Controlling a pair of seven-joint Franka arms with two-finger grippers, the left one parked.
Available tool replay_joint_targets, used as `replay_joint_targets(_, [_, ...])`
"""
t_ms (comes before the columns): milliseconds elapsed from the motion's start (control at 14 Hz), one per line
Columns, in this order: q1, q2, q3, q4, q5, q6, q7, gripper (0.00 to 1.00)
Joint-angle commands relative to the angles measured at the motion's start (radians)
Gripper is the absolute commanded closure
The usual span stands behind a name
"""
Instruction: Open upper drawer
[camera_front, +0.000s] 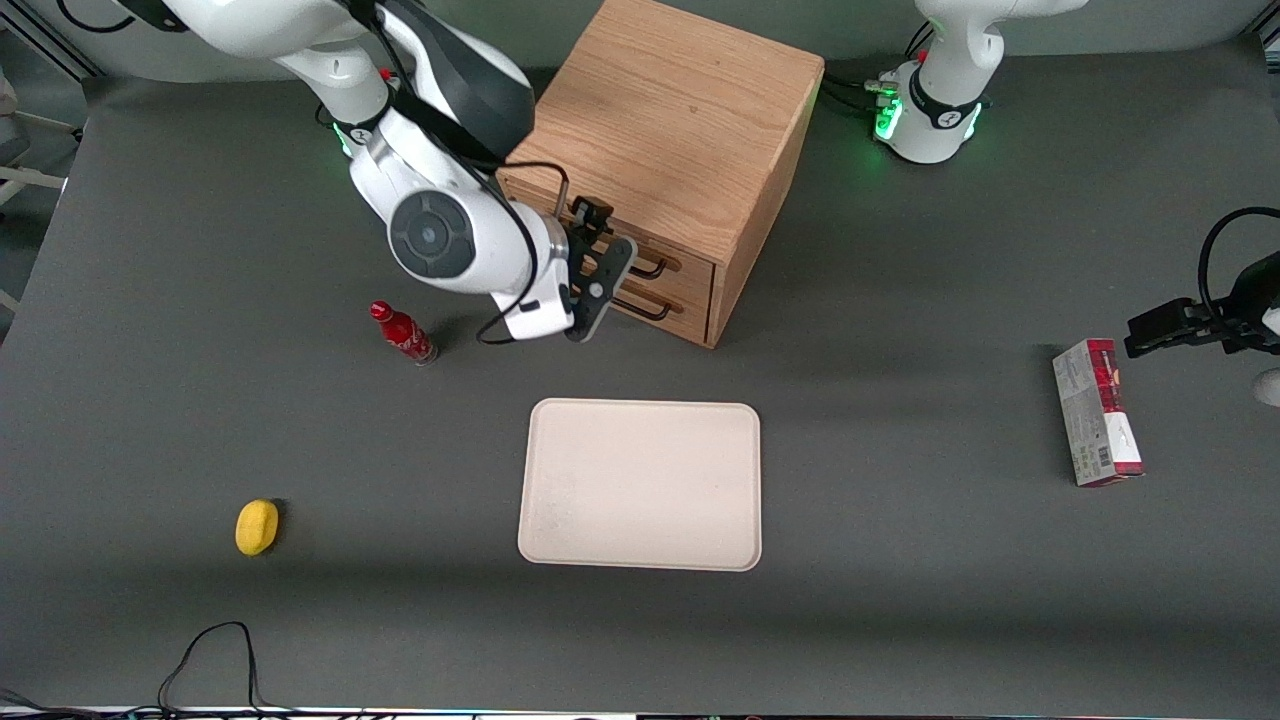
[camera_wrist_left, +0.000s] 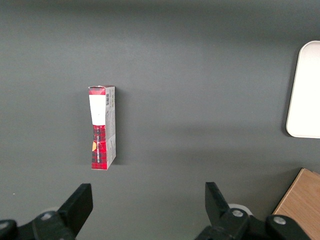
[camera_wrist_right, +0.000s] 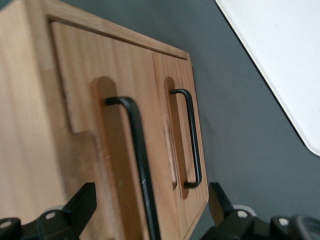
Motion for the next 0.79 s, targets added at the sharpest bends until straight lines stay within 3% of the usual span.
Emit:
replay_joint_targets(0, [0.002, -0.017, 0.007, -0.068, 0.007, 0.074, -0.021, 0.0])
replay_joint_targets(429, [0.008, 0.008, 0.008, -0.102, -0.076, 0.116, -0.021, 0.0])
replay_joint_targets(714, [0.008, 0.029, 0.005, -0.074, -0.167, 0.116, -0.062, 0.0])
